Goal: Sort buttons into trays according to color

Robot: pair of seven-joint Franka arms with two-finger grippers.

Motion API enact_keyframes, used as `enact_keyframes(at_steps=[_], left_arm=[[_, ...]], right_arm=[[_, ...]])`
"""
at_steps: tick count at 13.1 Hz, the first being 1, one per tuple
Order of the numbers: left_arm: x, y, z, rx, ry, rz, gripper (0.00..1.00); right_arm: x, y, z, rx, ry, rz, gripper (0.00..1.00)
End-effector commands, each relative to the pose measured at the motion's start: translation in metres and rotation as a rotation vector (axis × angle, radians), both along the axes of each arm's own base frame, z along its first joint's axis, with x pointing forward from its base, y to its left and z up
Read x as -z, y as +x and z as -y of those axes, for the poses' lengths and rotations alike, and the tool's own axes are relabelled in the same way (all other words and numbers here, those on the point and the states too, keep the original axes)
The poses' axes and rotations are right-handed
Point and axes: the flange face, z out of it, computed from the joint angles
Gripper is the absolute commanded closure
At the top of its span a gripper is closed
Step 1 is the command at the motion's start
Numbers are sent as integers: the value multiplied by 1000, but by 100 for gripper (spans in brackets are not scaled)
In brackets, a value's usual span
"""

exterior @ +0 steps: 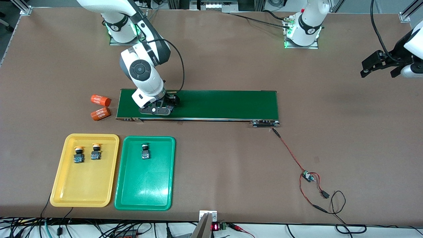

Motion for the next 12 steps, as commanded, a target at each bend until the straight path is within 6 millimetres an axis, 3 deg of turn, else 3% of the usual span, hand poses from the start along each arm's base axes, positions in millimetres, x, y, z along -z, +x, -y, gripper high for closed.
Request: enact_keyframes(at_steps=[1, 3, 6, 7, 12], left_arm=[[-1, -12, 0, 6, -13, 11, 0], [-1, -10, -4, -1, -14, -18, 0], [-10, 3, -1, 0, -9, -6, 0], [-10, 6, 0, 4, -6, -10, 0], [0, 3, 7, 16, -7, -75, 0]], right_arm=[[-1, 5, -3, 9, -5, 13, 1], [0, 6, -2, 10, -4, 13, 8], [5, 8, 0, 11, -7, 8, 39], [7, 8, 1, 10, -9, 5, 45], [5, 16, 4, 4, -11, 28, 65]])
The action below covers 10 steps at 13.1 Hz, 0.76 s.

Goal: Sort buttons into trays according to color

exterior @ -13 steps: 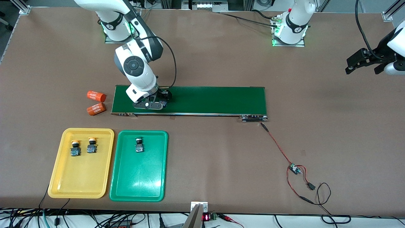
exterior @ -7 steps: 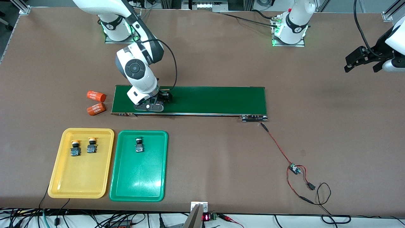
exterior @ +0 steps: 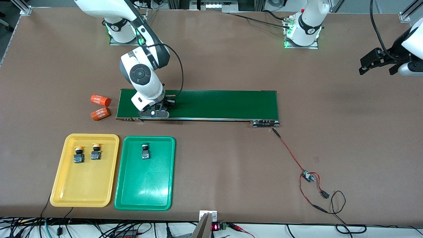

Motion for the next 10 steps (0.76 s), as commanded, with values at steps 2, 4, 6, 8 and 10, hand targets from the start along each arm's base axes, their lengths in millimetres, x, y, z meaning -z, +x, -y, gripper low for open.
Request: enact_keyframes(at_steps=[2, 4, 6, 8, 10], left_arm=[[-2, 4, 1, 3, -9, -12, 0], [-9, 7, -7, -18, -20, 15, 0], [-8, 7, -9, -11, -24, 14, 0], [-8, 3, -6, -9, -20, -9, 0], [-8, 3, -7, -6, -13, -3, 0]], right_arm=[[-45, 45, 19, 34, -29, 14, 67], [-101, 71, 23, 1, -53, -20, 67], [-140, 95, 43, -22, -52, 2, 67], [-152, 115, 74, -28, -43, 25, 67], [-152, 133, 96, -83, -35, 40, 67]])
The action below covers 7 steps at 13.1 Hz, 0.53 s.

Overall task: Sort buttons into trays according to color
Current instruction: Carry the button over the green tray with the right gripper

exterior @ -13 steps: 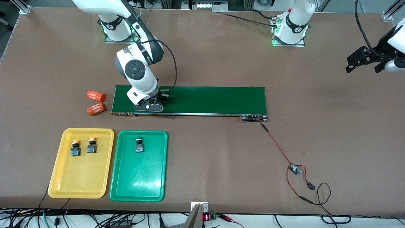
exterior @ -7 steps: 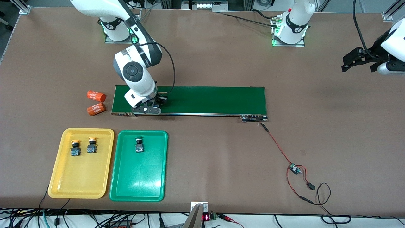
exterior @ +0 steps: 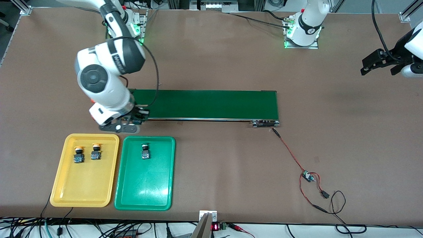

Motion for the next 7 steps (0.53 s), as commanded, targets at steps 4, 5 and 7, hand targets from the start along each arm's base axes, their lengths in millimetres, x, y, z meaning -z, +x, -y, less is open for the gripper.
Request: enact_keyframes(at_steps=[4, 5, 7], left_arm=[[-4, 1, 1, 14, -3, -2, 0], [-4, 1, 1, 14, -3, -2, 0], [-4, 1, 2, 15, -3, -4, 0]], right_arm=[[41, 46, 51, -100, -28, 41, 67], [52, 53, 61, -122, -41, 59, 67], [77, 64, 67, -130, -37, 101, 67]])
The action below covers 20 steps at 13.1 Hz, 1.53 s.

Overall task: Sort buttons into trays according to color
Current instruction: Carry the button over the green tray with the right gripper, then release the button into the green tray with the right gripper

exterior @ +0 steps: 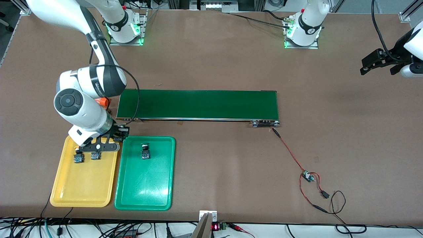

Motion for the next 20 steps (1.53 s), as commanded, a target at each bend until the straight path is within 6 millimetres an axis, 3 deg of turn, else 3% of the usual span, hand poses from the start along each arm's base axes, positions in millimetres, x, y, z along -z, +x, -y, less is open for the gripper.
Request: enact_keyframes(at_steps=[1, 4, 12, 15, 17, 19, 20], left_arm=[[-4, 1, 0, 12, -3, -1, 0], [-4, 2, 2, 15, -3, -1, 0], [-6, 2, 2, 15, -5, 7, 0], [-6, 2, 0, 11, -5, 6, 0], [-7, 2, 1, 12, -5, 7, 0], [-7, 2, 1, 12, -5, 7, 0], [-7, 2, 0, 11, -5, 7, 0]], right_arm=[[25, 20, 3, -42, -2, 72, 67], [63, 28, 12, -41, 11, 100, 67], [103, 33, 4, -44, 50, 167, 65], [107, 33, 3, -45, 50, 163, 62], [113, 33, 3, -49, 51, 168, 43], [116, 32, 3, -49, 53, 166, 17], [116, 32, 2, -51, 52, 166, 11]])
